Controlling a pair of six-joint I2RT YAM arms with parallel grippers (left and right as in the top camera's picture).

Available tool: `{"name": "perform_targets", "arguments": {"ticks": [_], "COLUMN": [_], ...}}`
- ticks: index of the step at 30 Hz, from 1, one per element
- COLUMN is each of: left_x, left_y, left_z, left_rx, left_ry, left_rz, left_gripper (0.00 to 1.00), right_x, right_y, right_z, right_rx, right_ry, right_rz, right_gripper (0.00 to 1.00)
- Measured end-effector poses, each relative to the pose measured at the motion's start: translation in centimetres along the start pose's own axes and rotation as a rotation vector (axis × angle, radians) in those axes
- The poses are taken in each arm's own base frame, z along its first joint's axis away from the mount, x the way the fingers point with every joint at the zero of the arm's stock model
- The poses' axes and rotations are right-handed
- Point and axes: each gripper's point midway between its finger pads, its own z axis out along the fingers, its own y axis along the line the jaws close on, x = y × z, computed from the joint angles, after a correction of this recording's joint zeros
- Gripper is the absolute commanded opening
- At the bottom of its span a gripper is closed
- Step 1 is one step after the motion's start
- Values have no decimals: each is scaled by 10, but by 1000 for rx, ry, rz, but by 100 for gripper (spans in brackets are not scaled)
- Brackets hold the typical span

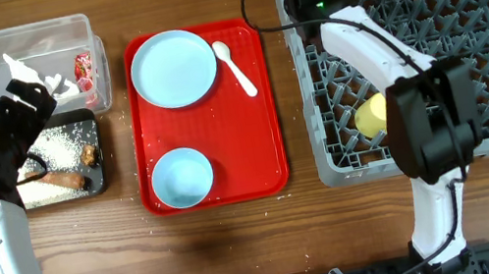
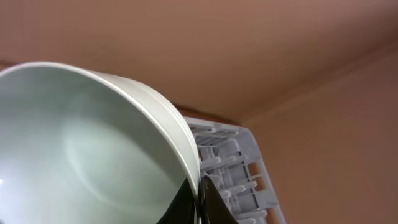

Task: Sort waste into correct bins and load items into the dishwasher rack
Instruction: 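Carry the green bowl into the back of the dish rack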

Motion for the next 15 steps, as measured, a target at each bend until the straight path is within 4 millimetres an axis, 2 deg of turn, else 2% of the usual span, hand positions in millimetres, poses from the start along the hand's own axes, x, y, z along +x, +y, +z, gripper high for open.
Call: {"name": "perform_targets", "arguments": {"ticks": [2, 5, 10, 12, 13, 15], "left_x": [0, 0, 0, 0, 0, 0], "left_y": [0, 0, 0, 0, 0, 0], "left_z": [0, 0, 0, 0, 0, 0], "left_rx": [0, 0, 1, 0, 0, 0], "left_ry": [0, 0, 0, 0, 0, 0], "left_rz": [0, 0, 0, 0, 0, 0], "left_gripper": [100, 100, 100, 100, 100, 100], "right_x": [8, 10, 6, 4, 3, 0], "right_y": [11, 12, 19, 24, 28, 38], "right_z": [5, 5, -10, -20, -25, -36], "right_rx": [1, 15, 24, 29, 23, -1], "right_ry": [17, 26, 22, 22, 19, 4], "right_rz": [-44, -57, -128, -166, -190, -228], "right_gripper": [4, 4, 5, 12, 29, 51]}}
